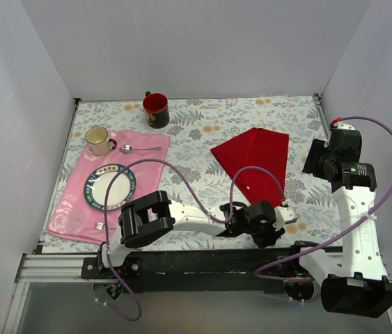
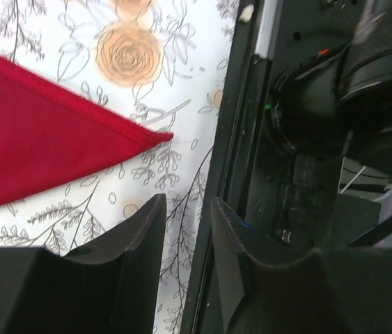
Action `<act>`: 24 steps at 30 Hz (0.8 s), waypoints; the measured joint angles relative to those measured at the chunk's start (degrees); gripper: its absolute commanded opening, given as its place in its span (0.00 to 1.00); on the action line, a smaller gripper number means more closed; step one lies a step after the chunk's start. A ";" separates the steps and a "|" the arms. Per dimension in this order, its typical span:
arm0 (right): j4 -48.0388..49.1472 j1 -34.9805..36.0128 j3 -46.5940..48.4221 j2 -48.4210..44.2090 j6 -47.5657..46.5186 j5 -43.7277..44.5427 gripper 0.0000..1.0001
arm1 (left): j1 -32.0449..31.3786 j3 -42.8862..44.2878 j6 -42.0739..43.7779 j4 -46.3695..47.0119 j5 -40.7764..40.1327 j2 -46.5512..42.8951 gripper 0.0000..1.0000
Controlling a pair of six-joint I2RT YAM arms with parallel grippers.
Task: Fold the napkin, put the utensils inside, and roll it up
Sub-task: Fold the napkin
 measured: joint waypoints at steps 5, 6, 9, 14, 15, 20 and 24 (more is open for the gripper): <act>-0.13 0.02 0.04 -0.92 -0.28 -1.27 0.62 | -1.40 0.55 2.12 2.73 -4.42 0.11 0.41; -0.15 0.00 0.04 -1.11 -0.37 -1.53 0.63 | -1.70 0.55 2.62 3.54 -5.99 0.11 0.43; -0.17 0.00 0.07 -1.60 -0.55 -2.43 0.62 | -2.67 0.50 5.35 5.90 -10.95 0.15 0.52; -0.26 0.00 0.11 -1.66 -0.85 -3.74 0.62 | -4.70 -0.02 11.19 11.61 -17.46 1.14 0.54; -0.33 0.02 0.20 -1.66 -0.87 -3.98 0.62 | -5.03 -0.02 12.35 12.37 -18.32 1.81 0.54; -0.55 0.02 0.83 -1.66 -1.03 -4.98 0.62 | -5.79 -0.02 15.98 12.90 -20.65 4.66 0.54; -0.57 0.02 0.87 -1.66 -1.05 -5.66 0.62 | -5.46 0.00 17.90 14.12 -22.12 5.40 0.49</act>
